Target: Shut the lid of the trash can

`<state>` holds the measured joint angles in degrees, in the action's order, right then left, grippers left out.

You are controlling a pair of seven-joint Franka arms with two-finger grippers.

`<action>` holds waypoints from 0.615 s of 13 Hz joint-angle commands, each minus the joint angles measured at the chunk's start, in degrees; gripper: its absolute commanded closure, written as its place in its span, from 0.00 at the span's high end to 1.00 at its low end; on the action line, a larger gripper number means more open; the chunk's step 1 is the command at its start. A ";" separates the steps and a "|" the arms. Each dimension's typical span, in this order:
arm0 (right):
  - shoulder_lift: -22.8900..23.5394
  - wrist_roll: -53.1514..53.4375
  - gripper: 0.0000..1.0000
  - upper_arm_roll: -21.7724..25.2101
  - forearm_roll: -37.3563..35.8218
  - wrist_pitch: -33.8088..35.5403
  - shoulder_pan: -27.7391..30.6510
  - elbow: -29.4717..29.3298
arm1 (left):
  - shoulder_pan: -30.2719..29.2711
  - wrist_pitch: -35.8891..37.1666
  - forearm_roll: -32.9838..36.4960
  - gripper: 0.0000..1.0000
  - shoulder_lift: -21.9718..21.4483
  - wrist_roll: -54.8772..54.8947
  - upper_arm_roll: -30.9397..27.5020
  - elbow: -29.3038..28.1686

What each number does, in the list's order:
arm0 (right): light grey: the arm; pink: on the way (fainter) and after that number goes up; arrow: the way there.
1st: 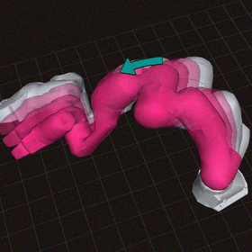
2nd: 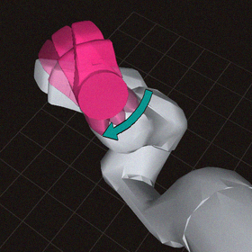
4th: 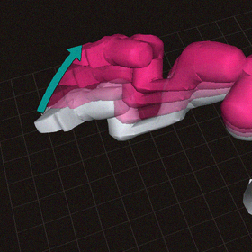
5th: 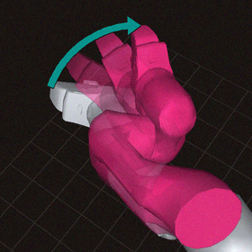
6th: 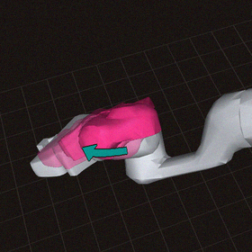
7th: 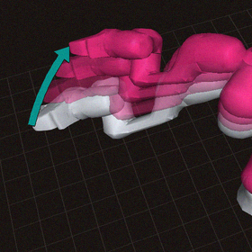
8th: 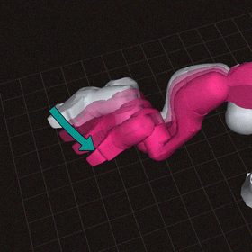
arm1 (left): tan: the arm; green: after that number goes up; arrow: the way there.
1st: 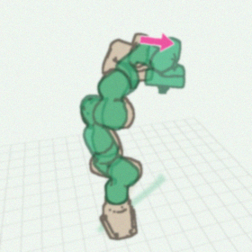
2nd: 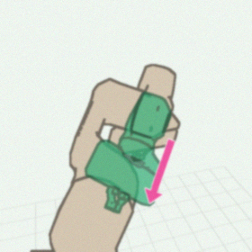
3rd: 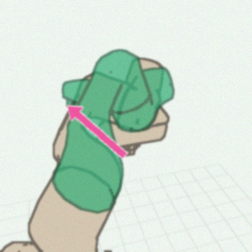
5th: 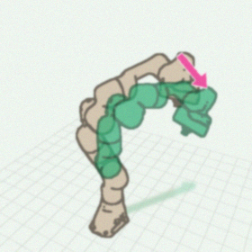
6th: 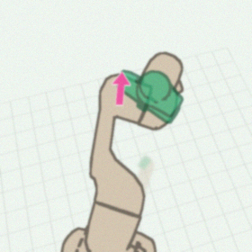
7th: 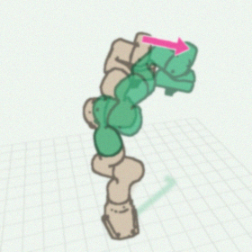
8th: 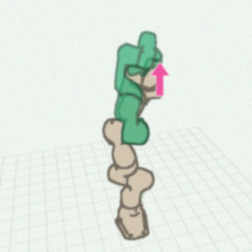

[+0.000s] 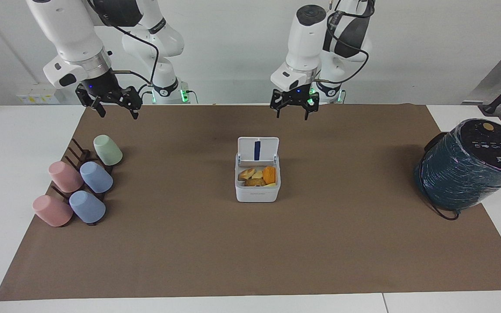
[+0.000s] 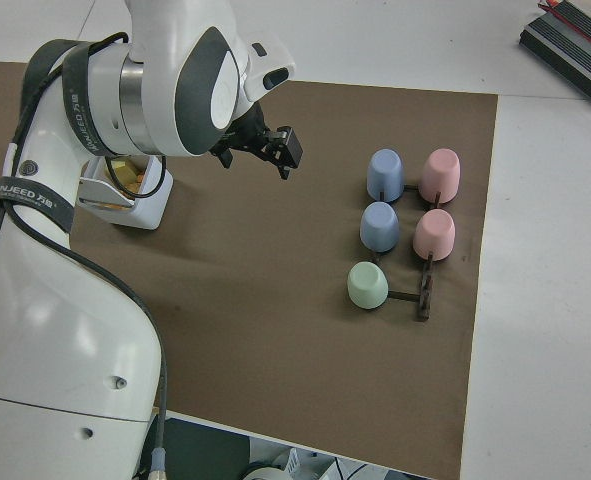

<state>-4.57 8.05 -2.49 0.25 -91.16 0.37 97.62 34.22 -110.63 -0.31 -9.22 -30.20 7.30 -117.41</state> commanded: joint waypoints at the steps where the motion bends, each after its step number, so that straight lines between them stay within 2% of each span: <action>1: -1.32 -1.46 1.00 -0.23 -0.08 0.11 0.68 1.26 | 7.95 -4.93 -0.75 1.00 -1.34 -9.49 -1.15 -3.96; 3: -1.32 -1.46 1.00 -0.32 -0.08 0.02 0.68 1.26 | 8.41 -11.68 -0.75 1.00 1.55 -12.60 -1.15 -4.67; 4: -1.32 -1.46 1.00 -0.23 -0.08 0.02 0.68 1.26 | 8.06 -14.59 -0.75 0.95 3.05 -12.60 -1.15 -4.67; 8: -1.32 -1.46 1.00 -0.23 -0.08 0.11 0.68 1.26 | 6.13 -26.35 -1.71 0.50 7.88 -13.47 -1.24 -4.49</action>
<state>-4.57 8.05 -2.49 0.25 -91.16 0.37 97.62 41.31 -131.41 -0.54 -3.40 -42.78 5.96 -121.60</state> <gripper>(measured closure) 0.000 0.282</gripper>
